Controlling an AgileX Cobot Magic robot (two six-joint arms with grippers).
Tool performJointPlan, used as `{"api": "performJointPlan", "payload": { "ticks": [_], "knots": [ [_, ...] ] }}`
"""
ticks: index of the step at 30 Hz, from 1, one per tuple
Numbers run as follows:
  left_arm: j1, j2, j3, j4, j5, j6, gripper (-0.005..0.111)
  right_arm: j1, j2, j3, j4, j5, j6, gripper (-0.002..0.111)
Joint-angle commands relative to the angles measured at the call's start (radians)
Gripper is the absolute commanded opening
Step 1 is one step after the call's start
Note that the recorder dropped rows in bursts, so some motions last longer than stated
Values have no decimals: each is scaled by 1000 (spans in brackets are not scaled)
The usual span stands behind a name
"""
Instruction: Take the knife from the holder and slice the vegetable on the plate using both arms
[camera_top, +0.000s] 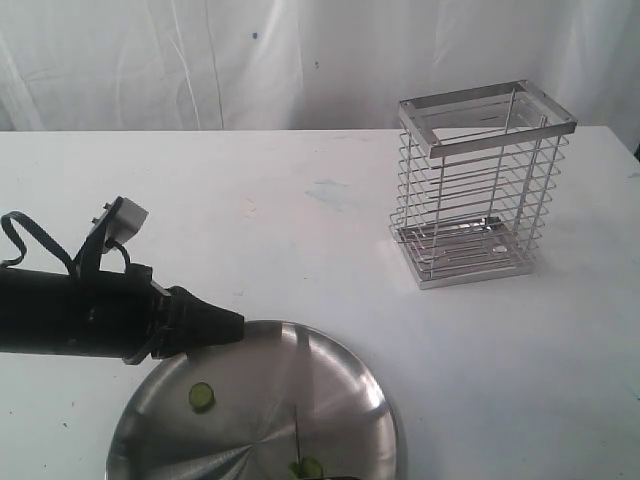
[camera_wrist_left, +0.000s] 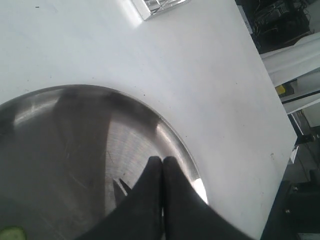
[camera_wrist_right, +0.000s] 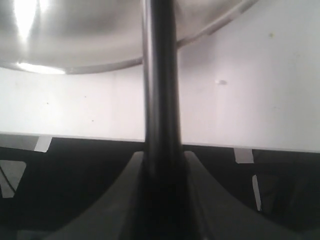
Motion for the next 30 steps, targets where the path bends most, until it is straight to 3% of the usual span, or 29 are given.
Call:
{"api": "performJointPlan", "payload": {
  "ticks": [1, 6, 16, 22, 30],
  "knots": [
    [0, -6, -2, -4, 41, 3, 0, 2, 15, -6, 18, -42, -17, 0],
    [-12, 27, -2, 57, 172, 30, 0, 2, 17, -6, 31, -35, -30, 0],
    [-143, 122, -2, 79, 112, 63, 0, 2, 22, -6, 31, 0, -40, 0],
    [-240, 200, -2, -32, 44, 162, 0, 2, 22, -6, 31, 0, -47, 0],
    [-270, 264, -2, -49, -61, 180, 0, 2, 22, -6, 31, 0, -59, 0]
  ]
}}
